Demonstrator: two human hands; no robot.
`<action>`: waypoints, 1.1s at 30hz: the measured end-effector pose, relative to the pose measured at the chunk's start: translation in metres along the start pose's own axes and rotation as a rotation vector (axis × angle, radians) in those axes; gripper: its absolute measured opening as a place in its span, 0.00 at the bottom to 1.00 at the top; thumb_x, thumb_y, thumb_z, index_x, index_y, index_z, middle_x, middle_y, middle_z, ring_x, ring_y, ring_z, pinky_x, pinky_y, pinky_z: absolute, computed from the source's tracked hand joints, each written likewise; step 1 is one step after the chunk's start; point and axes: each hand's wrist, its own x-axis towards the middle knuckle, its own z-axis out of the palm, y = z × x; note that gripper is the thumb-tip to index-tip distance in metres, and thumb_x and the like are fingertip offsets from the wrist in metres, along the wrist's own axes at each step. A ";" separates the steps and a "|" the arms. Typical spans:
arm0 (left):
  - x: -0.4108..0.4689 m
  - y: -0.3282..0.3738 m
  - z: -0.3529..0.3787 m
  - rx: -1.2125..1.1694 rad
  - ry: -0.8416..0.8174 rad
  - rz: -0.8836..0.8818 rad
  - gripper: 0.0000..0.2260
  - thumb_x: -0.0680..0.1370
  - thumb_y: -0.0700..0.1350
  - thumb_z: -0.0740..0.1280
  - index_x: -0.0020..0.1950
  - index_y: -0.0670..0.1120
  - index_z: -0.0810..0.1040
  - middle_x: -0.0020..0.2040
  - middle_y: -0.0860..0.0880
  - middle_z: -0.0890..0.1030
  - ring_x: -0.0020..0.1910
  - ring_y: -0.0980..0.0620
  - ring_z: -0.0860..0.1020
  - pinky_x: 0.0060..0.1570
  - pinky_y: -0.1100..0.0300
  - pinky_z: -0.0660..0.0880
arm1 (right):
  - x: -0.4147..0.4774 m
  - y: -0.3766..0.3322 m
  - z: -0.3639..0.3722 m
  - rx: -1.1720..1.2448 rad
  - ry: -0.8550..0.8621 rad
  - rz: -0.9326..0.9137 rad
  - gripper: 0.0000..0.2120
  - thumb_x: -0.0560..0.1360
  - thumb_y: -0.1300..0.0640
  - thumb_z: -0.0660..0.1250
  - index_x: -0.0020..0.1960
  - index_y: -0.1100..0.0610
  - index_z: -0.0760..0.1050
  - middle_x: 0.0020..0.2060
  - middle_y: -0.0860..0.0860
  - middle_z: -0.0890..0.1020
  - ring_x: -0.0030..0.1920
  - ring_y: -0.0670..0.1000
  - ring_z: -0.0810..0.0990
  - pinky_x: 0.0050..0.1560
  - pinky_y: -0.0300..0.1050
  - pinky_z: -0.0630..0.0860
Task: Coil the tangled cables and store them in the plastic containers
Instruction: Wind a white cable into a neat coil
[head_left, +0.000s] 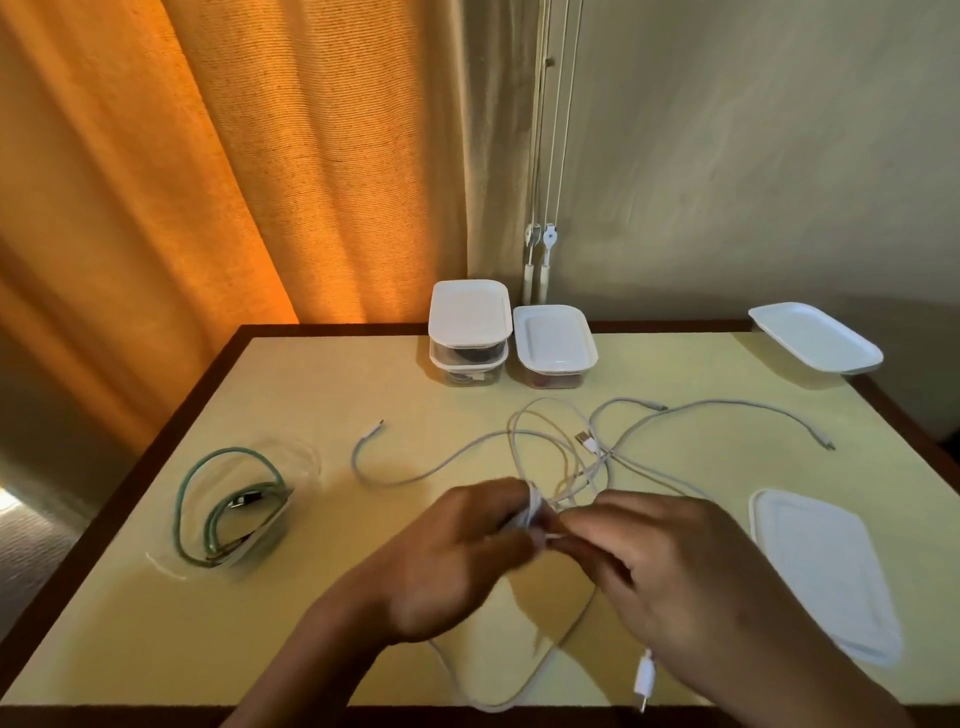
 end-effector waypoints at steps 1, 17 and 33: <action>0.000 0.001 0.000 0.022 -0.078 -0.009 0.08 0.78 0.42 0.64 0.52 0.47 0.82 0.48 0.50 0.83 0.50 0.53 0.80 0.53 0.50 0.76 | 0.000 0.004 -0.002 0.006 0.043 -0.006 0.04 0.72 0.51 0.72 0.47 0.47 0.82 0.37 0.42 0.80 0.34 0.46 0.78 0.29 0.47 0.77; -0.002 0.010 -0.010 -0.403 -0.197 0.054 0.11 0.82 0.39 0.66 0.58 0.34 0.83 0.56 0.39 0.86 0.58 0.40 0.83 0.56 0.49 0.77 | 0.008 0.017 0.013 0.942 -0.037 0.379 0.07 0.73 0.52 0.69 0.47 0.49 0.86 0.43 0.52 0.86 0.46 0.52 0.84 0.47 0.45 0.80; 0.005 0.011 -0.004 -0.749 -0.211 0.011 0.09 0.76 0.34 0.60 0.42 0.28 0.76 0.38 0.36 0.79 0.39 0.39 0.78 0.52 0.42 0.79 | 0.005 0.023 0.011 0.898 -0.035 0.335 0.02 0.75 0.53 0.74 0.47 0.48 0.84 0.43 0.50 0.83 0.47 0.53 0.81 0.50 0.50 0.79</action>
